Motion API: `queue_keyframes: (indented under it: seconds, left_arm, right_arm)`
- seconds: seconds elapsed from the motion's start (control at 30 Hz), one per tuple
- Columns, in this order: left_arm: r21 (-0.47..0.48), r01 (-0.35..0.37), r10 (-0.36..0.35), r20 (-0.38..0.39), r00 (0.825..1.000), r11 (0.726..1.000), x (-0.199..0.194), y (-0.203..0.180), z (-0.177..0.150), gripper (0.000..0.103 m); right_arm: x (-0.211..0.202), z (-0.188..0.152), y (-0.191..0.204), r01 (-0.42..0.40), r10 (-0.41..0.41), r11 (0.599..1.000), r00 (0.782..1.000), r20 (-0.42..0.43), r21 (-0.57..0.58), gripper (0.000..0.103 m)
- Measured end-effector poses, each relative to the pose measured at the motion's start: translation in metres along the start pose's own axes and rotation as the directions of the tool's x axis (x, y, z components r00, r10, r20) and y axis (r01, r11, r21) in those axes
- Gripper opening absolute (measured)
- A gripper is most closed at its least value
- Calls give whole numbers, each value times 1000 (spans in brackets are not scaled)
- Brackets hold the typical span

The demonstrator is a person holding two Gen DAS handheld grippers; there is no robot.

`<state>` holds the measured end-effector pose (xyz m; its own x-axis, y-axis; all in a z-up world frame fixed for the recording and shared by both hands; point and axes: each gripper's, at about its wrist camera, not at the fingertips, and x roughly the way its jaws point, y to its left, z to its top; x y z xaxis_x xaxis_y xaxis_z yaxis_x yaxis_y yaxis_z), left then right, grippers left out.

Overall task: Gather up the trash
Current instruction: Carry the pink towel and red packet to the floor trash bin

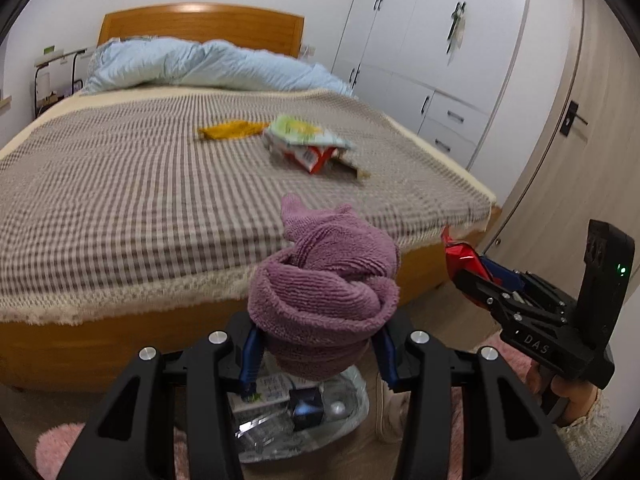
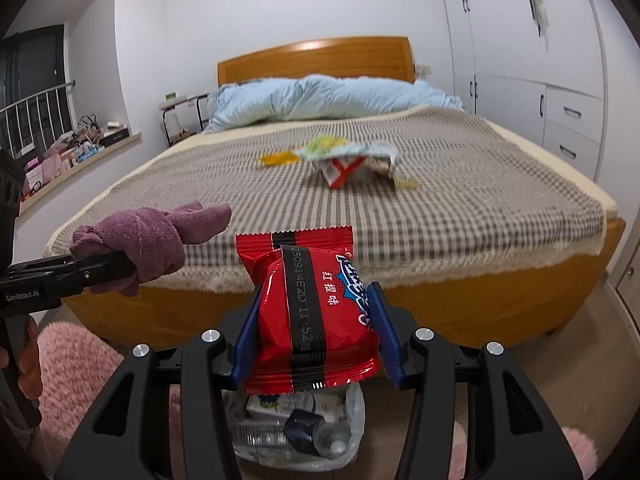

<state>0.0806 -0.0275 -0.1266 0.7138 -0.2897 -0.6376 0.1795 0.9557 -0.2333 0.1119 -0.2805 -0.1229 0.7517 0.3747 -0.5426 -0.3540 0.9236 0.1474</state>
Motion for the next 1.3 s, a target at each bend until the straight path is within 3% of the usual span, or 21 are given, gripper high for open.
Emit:
queue_keyframes:
  seconds: [0.5, 0.9, 1.13, 1.3]
  left_arm:
    - [-24, -20, 16, -158, 987, 1000, 54, 13, -47, 44]
    - [-13, -39, 34, -274, 961, 999, 113, 29, -71, 44]
    - [-17, -53, 44, -366, 929, 998, 154, 37, -93, 44]
    - [-48, -74, 43, -478, 877, 996, 183, 49, -124, 44]
  right_arm:
    - [31, -47, 0, 8, -10, 1000, 989, -145, -10, 50]
    - [63, -80, -8, 16, -29, 998, 974, -227, -60, 50]
    - [98, -102, -13, -35, 15, 998, 937, -349, -51, 50]
    - [126, -122, -6, -67, 34, 996, 889, -457, -57, 50]
